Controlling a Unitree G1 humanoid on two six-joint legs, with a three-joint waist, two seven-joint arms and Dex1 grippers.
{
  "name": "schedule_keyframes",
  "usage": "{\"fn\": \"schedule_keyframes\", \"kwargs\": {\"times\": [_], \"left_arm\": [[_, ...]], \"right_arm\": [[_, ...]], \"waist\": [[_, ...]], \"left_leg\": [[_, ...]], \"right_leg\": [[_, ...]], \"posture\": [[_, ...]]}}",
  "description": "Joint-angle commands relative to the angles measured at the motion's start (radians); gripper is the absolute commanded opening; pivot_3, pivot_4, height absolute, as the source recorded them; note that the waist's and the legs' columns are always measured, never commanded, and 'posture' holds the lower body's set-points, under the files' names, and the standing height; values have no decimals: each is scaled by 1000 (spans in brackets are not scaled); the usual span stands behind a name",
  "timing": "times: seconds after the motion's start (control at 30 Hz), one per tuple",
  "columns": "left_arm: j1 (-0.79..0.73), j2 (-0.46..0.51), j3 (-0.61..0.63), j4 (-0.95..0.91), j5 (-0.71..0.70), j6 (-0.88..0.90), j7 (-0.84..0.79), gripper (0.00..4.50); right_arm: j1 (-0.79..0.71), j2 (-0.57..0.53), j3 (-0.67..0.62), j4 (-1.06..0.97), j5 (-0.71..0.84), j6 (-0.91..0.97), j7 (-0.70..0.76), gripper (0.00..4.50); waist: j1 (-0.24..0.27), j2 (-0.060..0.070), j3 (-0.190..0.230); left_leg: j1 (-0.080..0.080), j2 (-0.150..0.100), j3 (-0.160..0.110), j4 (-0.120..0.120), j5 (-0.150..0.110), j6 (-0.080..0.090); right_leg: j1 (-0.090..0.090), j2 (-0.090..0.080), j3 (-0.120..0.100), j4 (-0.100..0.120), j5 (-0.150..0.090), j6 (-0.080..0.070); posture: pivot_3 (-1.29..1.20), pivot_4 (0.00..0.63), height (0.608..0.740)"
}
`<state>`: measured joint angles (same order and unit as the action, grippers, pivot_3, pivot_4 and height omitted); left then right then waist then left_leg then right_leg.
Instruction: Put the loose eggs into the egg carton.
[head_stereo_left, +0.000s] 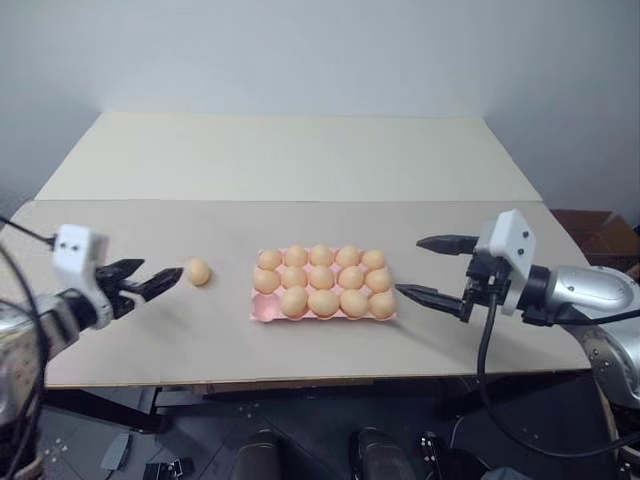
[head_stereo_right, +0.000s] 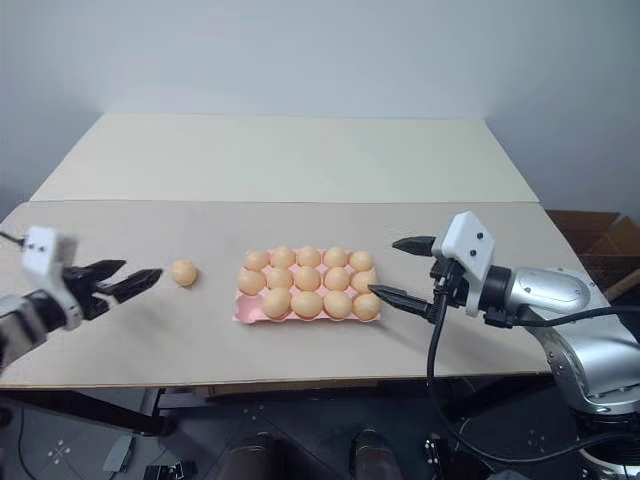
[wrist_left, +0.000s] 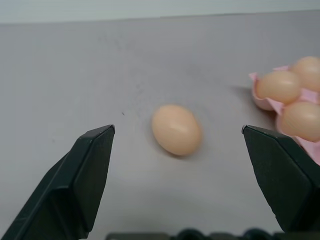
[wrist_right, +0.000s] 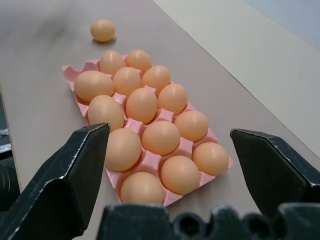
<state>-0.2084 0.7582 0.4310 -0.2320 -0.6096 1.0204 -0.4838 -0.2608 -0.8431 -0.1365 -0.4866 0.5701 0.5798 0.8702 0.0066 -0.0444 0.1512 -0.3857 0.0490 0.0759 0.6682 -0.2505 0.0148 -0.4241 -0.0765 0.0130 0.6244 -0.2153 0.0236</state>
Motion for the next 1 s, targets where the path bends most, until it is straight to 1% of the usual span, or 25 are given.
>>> {"fn": "schedule_keyframes", "kwargs": {"times": [0.03, 0.07, 0.17, 0.2, 0.27, 0.47, 0.5, 0.57, 0.67, 0.73, 0.8, 0.83, 0.9, 1.0], "left_arm": [[-106, -48, -74, 67, 55, 73, 119, 4436], [-146, -78, -91, 98, 74, 93, 160, 4436], [-227, -142, -127, 168, 103, 108, 210, 4436], [-247, -152, -142, 181, 105, 114, 207, 4262], [-273, -164, -163, 192, 112, 132, 209, 3855], [-271, -147, -189, 176, 125, 124, 180, 1877], [-267, -138, -194, 165, 121, 121, 163, 1697], [-244, -102, -216, 114, 121, 95, 116, 1571], [-176, -10, -234, 27, 103, 3, -34, 1542], [-103, 58, -215, -31, 76, -141, -219, 1542], [-50, 96, -201, -65, 23, -252, -405, 1542], [-40, 110, -207, -69, 4, -275, -464, 1542], [-36, 113, -255, -62, 12, -338, -545, 1542], [-70, 89, -329, -38, 36, -380, -589, 1542]], "right_arm": [[-6, 1, -27, -27, 1, -17, -11, 4500], [-1, 2, -30, -32, 2, -15, -16, 4500], [10, 5, -35, -45, 4, -12, -28, 4500], [13, 5, -38, -52, 6, -9, -32, 4500], [17, 5, -46, -63, 14, -3, -42, 4500], [35, 9, -67, -85, 30, 8, -70, 4500], [39, 10, -69, -89, 32, 10, -74, 4500], [45, 12, -76, -97, 37, 14, -83, 4500], [50, 11, -82, -106, 45, 20, -92, 4500], [55, 10, -84, -114, 47, 25, -103, 4500], [60, 13, -83, -120, 50, 27, -111, 4500], [62, 15, -81, -123, 50, 27, -114, 4500], [60, 19, -73, -123, 50, 26, -124, 4500], [58, 25, -67, -125, 49, 26, -135, 4500]], "waist": [[-3, 0, 0], [-4, 0, 0], [-2, -1, 0], [-3, -1, 0], [-5, -1, 0], [-7, -1, 0], [-7, -1, 0], [-8, -1, 0], [-12, -1, 0], [-13, 0, 0], [-13, 0, 0], [-11, 0, 1], [-2, 0, 1], [6, 0, 1]], "left_leg": [[0, 0, 0, 0, 0, 0], [-1, 0, 0, 0, 0, 0], [-1, 0, -1, 0, 0, 0], [-2, 0, -1, 0, 0, 0], [-1, -1, -1, 0, 0, 0], [-1, 0, -2, 0, 0, 0], [-1, -1, -2, 0, 0, 0], [-1, -1, -2, 0, 0, 0], [-2, 0, -2, 0, 0, 0], [-2, 0, -2, 0, 0, 0], [-2, 0, -1, -1, 0, 0], [-2, 0, 0, -1, 0, 0], [-2, 0, 0, 0, 0, 0], [-1, 0, 0, 0, 0, 0]], "right_leg": [[0, 0, 0, 0, 0, 0], [0, 0, 0, 0, 0, 0], [0, 0, -1, 0, 0, 0], [0, 0, -1, 0, 0, 0], [0, 0, -1, 0, 0, 0], [-1, 0, -1, 0, 0, 0], [0, 0, -1, 0, 0, 0], [0, 0, -1, 0, 0, 0], [-1, 0, 0, 0, 0, 0], [-1, 0, -1, 0, 0, 0], [-2, -1, -1, 0, 0, -1], [-2, -1, -1, 0, -1, -2], [-2, -1, -1, 0, -5, -9], [-1, -1, -1, 0, -5, -9]], "posture": [[0, 150, 740], [0, 150, 740], [0, 150, 740], [0, 150, 740], [0, 150, 740], [0, 150, 740], [0, 150, 740], [0, 150, 740], [0, 150, 740], [0, 150, 740], [0, 150, 740], [0, 150, 740], [0, 150, 740], [0, 150, 740]]}}
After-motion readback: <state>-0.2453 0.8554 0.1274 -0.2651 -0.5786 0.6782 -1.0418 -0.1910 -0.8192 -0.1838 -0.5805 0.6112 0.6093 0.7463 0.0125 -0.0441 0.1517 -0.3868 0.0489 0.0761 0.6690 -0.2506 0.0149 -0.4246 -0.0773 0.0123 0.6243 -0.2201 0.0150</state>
